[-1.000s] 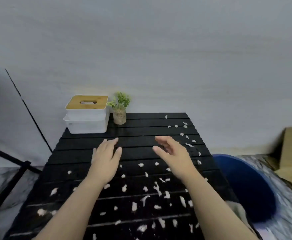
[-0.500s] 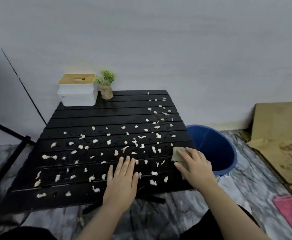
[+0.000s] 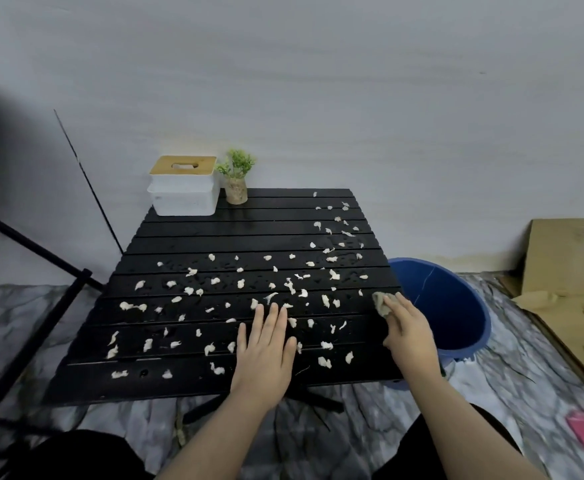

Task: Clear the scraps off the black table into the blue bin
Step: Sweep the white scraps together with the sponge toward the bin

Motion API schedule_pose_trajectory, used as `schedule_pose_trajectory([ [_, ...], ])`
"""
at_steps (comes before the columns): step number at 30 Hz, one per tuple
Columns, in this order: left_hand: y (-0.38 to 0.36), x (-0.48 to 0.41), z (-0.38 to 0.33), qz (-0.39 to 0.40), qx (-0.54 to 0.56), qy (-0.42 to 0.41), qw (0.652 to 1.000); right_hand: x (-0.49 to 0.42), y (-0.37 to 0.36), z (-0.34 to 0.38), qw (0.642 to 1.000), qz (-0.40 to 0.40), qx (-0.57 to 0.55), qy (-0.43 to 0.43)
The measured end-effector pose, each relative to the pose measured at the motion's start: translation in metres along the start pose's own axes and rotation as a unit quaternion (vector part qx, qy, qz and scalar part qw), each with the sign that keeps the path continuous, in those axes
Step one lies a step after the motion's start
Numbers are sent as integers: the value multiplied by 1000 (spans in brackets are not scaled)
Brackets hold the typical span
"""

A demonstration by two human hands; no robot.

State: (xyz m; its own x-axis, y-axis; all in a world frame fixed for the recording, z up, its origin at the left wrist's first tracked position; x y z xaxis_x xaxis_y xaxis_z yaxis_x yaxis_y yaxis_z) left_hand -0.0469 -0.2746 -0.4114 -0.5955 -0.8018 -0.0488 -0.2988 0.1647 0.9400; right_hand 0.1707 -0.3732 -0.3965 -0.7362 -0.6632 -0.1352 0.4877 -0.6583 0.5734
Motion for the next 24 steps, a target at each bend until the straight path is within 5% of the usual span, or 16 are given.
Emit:
schedule_pose_trajectory([
  [4, 28, 13, 26, -61, 38, 2, 997, 18, -6, 44, 994, -45, -99, 5],
  [10, 78, 61, 146, -154, 97, 122, 976, 76, -102, 138, 959, 110, -243, 91],
  [14, 100, 62, 221, -150, 98, 191, 965, 112, -177, 189, 945, 196, -188, 180],
  [19, 89, 52, 265, -40, 1, 145, 989, 133, -251, 222, 941, 202, -63, 266],
  [24, 82, 50, 272, -54, 0, 105, 993, 153, -294, 224, 935, 188, 77, 290],
])
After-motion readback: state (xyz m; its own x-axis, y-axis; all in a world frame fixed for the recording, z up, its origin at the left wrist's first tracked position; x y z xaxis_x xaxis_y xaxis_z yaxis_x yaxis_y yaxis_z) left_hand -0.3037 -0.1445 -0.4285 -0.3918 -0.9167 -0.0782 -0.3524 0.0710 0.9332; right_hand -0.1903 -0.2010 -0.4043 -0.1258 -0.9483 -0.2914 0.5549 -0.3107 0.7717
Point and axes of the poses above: each hand's wrist, its own x-axis away from the middle knuckle, its own y-axis out of the back of the hand, z = x × y, the point moved 2 cm from there along -x, towards the middle knuckle, and after that the axes turned 5 degrees about -x, right-handed, at the moved point
